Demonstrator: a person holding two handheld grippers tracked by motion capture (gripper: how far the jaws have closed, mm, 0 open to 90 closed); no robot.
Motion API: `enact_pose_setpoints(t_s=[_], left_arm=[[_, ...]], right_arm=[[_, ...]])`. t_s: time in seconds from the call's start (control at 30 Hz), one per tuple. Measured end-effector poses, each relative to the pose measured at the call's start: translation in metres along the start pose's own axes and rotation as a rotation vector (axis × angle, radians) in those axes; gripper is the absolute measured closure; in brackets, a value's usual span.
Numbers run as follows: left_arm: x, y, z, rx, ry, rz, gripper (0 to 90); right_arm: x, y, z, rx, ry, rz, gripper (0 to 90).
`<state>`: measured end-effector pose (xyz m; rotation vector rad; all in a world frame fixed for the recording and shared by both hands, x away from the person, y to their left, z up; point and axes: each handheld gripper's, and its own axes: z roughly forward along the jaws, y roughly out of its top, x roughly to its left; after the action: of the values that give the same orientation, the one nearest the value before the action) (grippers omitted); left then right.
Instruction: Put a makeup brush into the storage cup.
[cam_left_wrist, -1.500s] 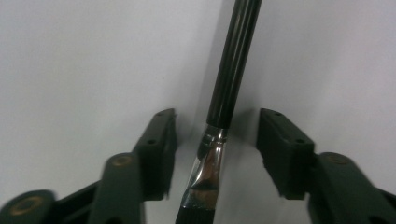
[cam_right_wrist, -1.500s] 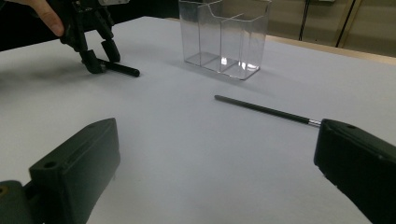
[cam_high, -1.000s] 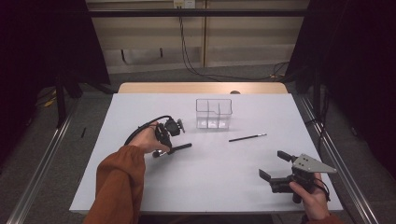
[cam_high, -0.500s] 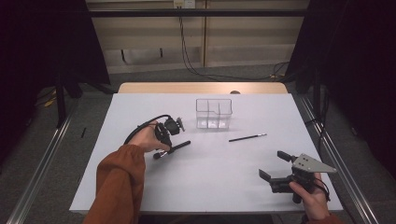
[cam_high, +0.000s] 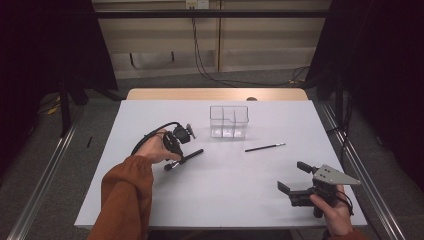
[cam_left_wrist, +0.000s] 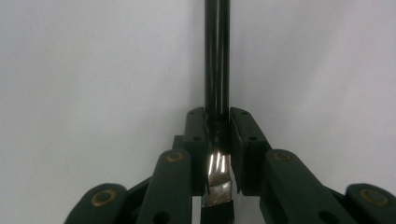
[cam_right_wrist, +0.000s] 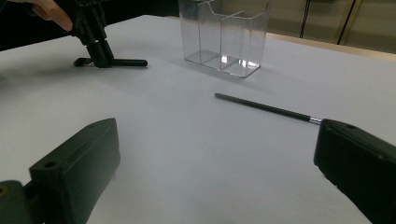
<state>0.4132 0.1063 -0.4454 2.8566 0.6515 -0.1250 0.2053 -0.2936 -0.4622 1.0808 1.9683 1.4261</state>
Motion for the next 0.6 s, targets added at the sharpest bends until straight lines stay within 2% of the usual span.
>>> enact_pose_setpoints(t_s=[0.23,0.43,0.47,0.5,0.53,0.6], left_arm=[[0.005,-0.01,-0.012,-0.1,-0.021,-0.032,78.1],[0.009,-0.019,-0.025,-0.17,-0.021,-0.057,78.1],[0.009,-0.021,-0.024,-0.195,-0.021,-0.08,78.1],[0.01,-0.023,-0.024,-0.196,-0.033,-0.074,78.0],[0.009,-0.025,-0.023,-0.211,-0.022,-0.09,78.1],[0.008,-0.028,-0.022,-0.228,-0.031,-0.092,78.1]], right_arm=[[0.0,0.0,0.0,-0.003,-0.007,0.002,0.0],[0.0,0.0,-0.001,-0.003,-0.012,0.006,0.0],[0.0,0.0,-0.001,-0.003,-0.012,0.006,0.0],[0.0,0.0,-0.001,-0.005,-0.012,0.005,0.0],[0.0,0.0,-0.001,-0.005,-0.012,0.006,0.0],[0.0,0.0,-0.001,-0.005,-0.012,0.005,0.0]])
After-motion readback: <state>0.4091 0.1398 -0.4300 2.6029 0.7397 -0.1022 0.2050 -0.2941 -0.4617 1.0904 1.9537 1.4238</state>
